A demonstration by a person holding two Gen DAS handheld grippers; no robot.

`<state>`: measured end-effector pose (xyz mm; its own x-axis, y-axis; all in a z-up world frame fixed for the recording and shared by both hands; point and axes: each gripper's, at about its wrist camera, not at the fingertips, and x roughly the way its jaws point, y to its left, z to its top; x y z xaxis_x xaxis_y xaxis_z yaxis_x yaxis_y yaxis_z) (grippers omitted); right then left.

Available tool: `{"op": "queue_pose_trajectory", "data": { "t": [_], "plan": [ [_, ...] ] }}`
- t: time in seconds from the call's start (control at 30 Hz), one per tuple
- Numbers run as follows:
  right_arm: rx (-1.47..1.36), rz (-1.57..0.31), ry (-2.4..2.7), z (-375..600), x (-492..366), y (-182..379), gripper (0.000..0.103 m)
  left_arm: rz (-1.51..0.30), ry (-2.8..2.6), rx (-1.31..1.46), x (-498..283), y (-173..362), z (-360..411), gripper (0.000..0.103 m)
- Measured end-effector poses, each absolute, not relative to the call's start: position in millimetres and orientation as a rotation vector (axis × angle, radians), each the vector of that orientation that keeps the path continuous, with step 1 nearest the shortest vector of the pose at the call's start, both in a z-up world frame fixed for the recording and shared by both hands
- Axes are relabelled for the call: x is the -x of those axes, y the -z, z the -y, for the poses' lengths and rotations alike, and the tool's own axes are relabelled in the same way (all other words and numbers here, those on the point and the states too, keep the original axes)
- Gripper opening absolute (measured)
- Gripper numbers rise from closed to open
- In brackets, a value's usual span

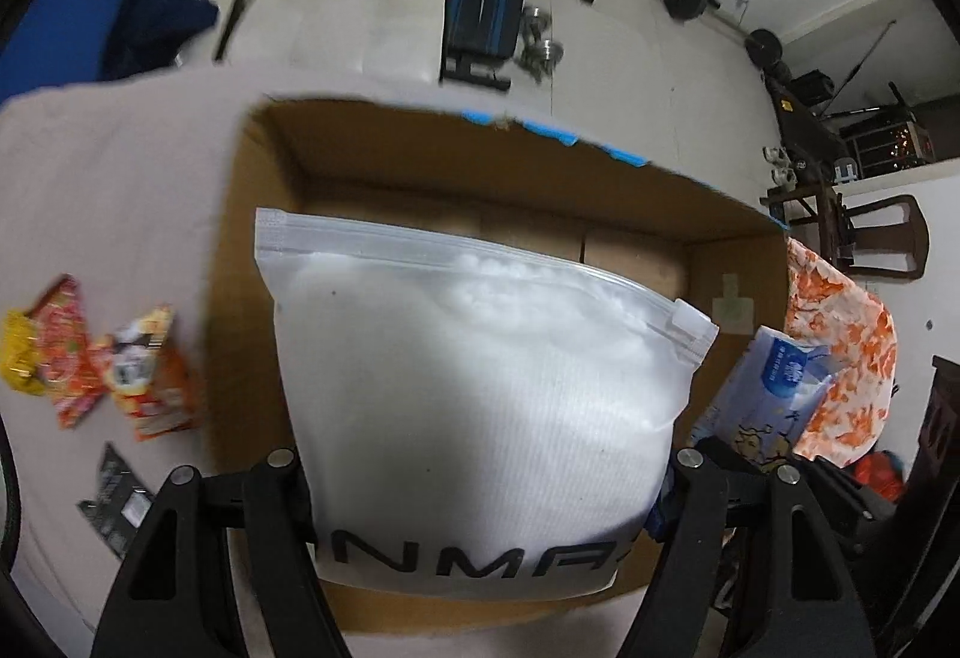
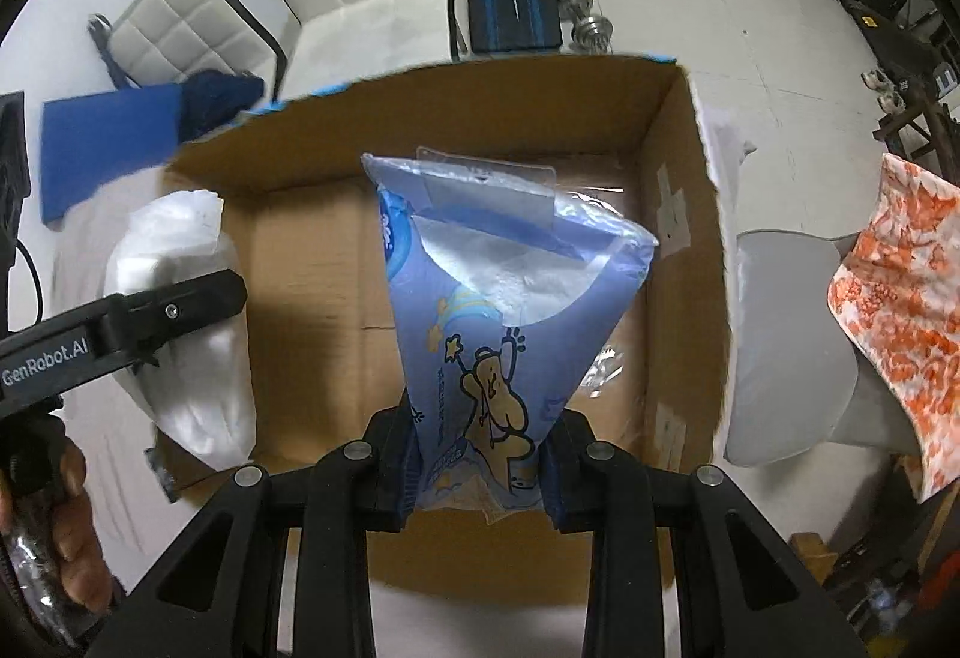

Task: Organize snacks
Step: 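Carry both packs into the box and open both grippers to release them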

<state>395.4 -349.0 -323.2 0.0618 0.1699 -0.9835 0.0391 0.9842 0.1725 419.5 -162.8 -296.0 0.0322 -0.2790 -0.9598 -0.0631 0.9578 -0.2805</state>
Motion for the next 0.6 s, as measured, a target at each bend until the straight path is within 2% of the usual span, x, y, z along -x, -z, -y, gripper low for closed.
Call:
{"op": "queue_pose_trajectory", "data": {
  "t": [0.13, 0.43, 0.6],
  "plan": [
    [-0.133, -1.55, -0.09, 356, -415, 353, 0.034, -1.596, 0.162, 0.304, -434, 325, 176, 0.071],
    [-0.074, -1.598, -0.104, 363, -450, 390, 0.036, -1.623, 0.156, 0.279, -453, 351, 207, 0.072],
    [-0.064, -1.615, -0.109, 362, -461, 401, 0.041, -1.651, 0.171, 0.263, -460, 365, 220, 0.073]
  ]
}}
